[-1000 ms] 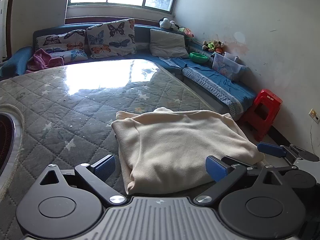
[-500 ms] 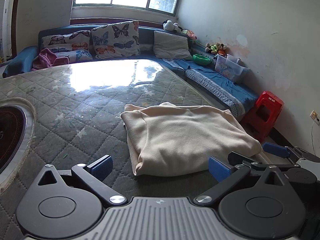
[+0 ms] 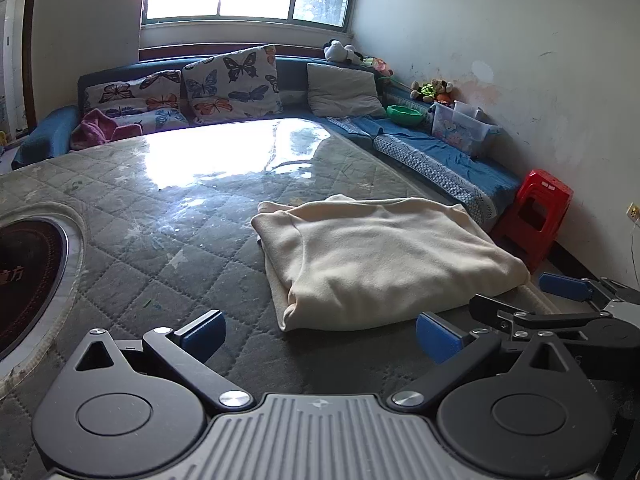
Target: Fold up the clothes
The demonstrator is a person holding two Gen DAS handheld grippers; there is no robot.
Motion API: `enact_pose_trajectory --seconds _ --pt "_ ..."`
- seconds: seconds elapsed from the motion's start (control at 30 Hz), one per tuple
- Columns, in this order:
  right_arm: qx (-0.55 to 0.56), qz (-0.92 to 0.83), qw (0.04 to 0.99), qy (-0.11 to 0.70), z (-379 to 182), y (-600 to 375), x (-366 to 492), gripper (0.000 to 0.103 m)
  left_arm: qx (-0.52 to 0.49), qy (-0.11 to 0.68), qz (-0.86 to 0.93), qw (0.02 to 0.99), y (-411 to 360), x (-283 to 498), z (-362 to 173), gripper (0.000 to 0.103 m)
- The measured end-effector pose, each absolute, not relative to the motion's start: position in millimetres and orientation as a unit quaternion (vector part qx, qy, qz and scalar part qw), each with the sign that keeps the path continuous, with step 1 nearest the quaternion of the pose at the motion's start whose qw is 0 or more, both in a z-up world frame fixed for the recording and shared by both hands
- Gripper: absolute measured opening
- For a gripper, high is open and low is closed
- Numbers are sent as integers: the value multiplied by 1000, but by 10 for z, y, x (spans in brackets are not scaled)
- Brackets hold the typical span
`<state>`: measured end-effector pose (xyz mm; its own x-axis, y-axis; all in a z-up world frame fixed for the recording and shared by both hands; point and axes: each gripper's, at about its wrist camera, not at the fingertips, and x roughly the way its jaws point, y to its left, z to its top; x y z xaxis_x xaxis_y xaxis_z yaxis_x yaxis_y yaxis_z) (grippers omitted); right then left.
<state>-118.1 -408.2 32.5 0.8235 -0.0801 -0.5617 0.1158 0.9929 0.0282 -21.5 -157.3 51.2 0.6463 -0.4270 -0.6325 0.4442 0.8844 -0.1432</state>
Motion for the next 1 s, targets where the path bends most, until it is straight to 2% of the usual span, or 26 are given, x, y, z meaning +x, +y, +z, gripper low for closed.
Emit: enact_pose_trajectory --seconds 1.0 --pt "36 -54 946 317 212 -4045 -1205 103 34 349 -233 907 -1585 -253 405 103"
